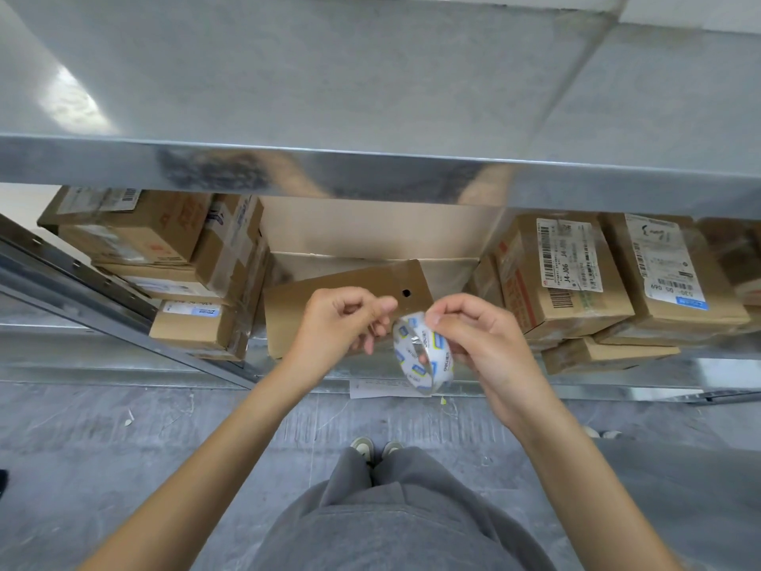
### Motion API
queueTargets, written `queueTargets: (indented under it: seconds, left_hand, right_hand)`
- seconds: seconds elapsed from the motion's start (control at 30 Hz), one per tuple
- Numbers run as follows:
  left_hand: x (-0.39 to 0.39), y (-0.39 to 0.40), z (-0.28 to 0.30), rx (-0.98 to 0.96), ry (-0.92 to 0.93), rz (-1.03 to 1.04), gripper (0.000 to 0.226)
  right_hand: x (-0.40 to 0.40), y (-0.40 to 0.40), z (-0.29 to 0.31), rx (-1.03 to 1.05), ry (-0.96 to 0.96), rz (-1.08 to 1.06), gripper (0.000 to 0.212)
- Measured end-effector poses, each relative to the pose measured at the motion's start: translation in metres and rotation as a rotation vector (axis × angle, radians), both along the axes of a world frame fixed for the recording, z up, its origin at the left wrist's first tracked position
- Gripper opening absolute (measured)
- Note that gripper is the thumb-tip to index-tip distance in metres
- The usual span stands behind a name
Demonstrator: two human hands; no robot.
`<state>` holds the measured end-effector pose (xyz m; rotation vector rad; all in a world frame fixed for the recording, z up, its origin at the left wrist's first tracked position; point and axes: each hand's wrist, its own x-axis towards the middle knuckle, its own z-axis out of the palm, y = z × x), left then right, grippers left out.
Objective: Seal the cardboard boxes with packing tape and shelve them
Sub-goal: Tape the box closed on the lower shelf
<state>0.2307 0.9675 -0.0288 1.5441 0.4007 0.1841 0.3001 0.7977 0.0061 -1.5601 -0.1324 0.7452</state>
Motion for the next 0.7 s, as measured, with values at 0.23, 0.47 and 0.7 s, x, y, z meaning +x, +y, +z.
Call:
queueTargets:
  seconds: [0.23,0.47,0.7]
  left_hand:
    - [-0.020,-0.042,0.001,0.222,0.034,-0.204,0.045]
    - [-0.015,-0.052,-0.004,-0.002,-0.037,-0.171,0.022]
    - [-0.020,-0.049,-0.012,0.096,-0.061,-0.093,0.032]
  right_hand:
    - [-0.002,0.010,-0.001,0.030,-0.101,-0.150,0.004]
    - [0.003,0.014,-0.006,-0.105,-0.224,-0.127,0.006]
    - [0.018,0.022,0.001,-0.113,-0.301,0.004,0.019]
